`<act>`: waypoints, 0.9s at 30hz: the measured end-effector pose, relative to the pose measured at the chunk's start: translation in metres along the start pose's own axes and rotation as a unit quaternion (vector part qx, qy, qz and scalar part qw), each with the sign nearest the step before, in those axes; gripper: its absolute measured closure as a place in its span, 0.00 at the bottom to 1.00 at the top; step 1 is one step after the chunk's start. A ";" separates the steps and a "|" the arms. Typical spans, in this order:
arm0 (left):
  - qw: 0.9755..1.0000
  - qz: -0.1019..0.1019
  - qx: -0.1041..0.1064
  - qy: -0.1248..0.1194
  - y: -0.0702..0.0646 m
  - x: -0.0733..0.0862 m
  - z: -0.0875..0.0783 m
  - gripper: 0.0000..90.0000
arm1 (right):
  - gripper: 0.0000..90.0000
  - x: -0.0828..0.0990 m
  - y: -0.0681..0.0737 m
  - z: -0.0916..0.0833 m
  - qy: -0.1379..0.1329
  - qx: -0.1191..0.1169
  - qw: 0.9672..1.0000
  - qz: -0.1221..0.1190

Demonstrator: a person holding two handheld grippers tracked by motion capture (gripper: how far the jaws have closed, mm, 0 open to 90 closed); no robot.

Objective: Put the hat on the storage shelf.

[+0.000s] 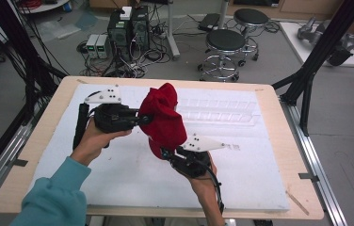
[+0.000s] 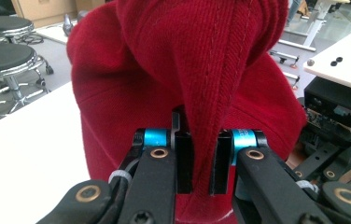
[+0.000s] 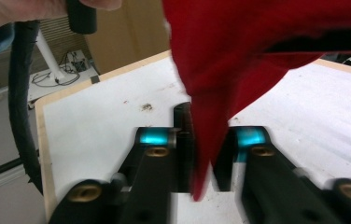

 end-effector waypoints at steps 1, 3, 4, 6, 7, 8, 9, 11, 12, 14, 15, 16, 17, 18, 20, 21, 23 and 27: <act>1.000 0.001 0.000 0.001 0.000 0.000 0.000 0.94 | 0.93 0.000 0.001 0.000 0.001 0.001 1.000 -0.001; 1.000 0.001 -0.001 0.005 0.001 0.001 0.000 0.93 | 0.94 0.000 0.001 0.000 0.004 0.002 1.000 -0.005; 1.000 0.002 -0.002 0.005 0.001 0.001 0.000 0.93 | 0.94 0.000 0.001 0.000 0.004 0.001 1.000 -0.003; 1.000 0.003 -0.003 0.004 0.001 0.001 0.000 0.92 | 0.94 0.000 0.002 0.000 0.003 0.002 1.000 -0.004; 1.000 0.003 -0.003 0.004 0.001 0.001 0.000 0.92 | 0.94 0.000 0.002 0.000 0.002 0.002 1.000 -0.005; 1.000 0.001 -0.006 0.002 0.002 0.001 0.000 0.90 | 0.94 0.000 0.002 0.000 0.002 0.002 1.000 -0.005; 1.000 0.003 -0.008 0.002 0.002 0.001 -0.001 0.86 | 0.94 -0.001 0.002 -0.001 0.000 0.002 1.000 -0.006; 0.999 0.018 -0.026 -0.012 0.004 0.000 -0.001 0.69 | 0.94 -0.001 0.002 -0.002 -0.001 -0.003 1.000 0.003; 0.998 0.022 -0.044 -0.025 0.005 -0.001 -0.001 0.55 | 0.94 0.000 0.001 -0.002 0.001 -0.002 1.000 0.002; 0.997 0.027 -0.061 -0.041 0.007 -0.001 -0.002 0.32 | 0.94 0.001 0.001 -0.002 0.004 -0.001 1.000 0.001; 0.998 0.024 -0.047 -0.046 0.005 0.000 -0.002 0.26 | 0.94 0.002 0.002 -0.002 0.006 0.000 1.000 0.000; 0.998 0.022 -0.043 -0.048 0.005 0.000 -0.002 0.20 | 0.94 0.002 0.001 -0.002 0.007 0.001 1.000 0.000; 0.998 0.023 -0.045 -0.048 0.005 0.001 -0.002 0.20 | 0.94 0.002 0.001 -0.002 0.007 0.002 1.000 -0.002; 0.998 0.021 -0.040 -0.049 0.005 0.002 -0.002 0.19 | 0.94 0.002 0.001 -0.002 0.005 0.001 1.000 -0.002; 0.998 0.018 -0.041 -0.048 0.006 0.003 -0.003 0.17 | 0.94 0.001 0.000 -0.003 0.002 0.001 1.000 -0.002; 0.998 0.017 -0.038 -0.051 0.006 0.002 -0.004 0.16 | 0.94 0.001 0.000 -0.004 0.001 0.002 1.000 0.000; 0.997 0.021 -0.047 -0.053 0.008 0.003 -0.005 0.14 | 0.94 0.000 -0.001 -0.005 -0.001 0.003 1.000 0.003; 0.996 0.011 -0.055 -0.063 0.013 0.006 -0.011 0.14 | 0.94 0.000 -0.005 -0.007 -0.003 0.010 1.000 0.002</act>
Point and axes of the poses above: each handheld gripper's, and its own axes: z roughly forward along the jaws, x roughly out of its underside, y roughly to its left, the point moved 9 cm from there along z, roughly forward along the jaws, and after that the axes turned 6 degrees about z, right-handed, at the moved point
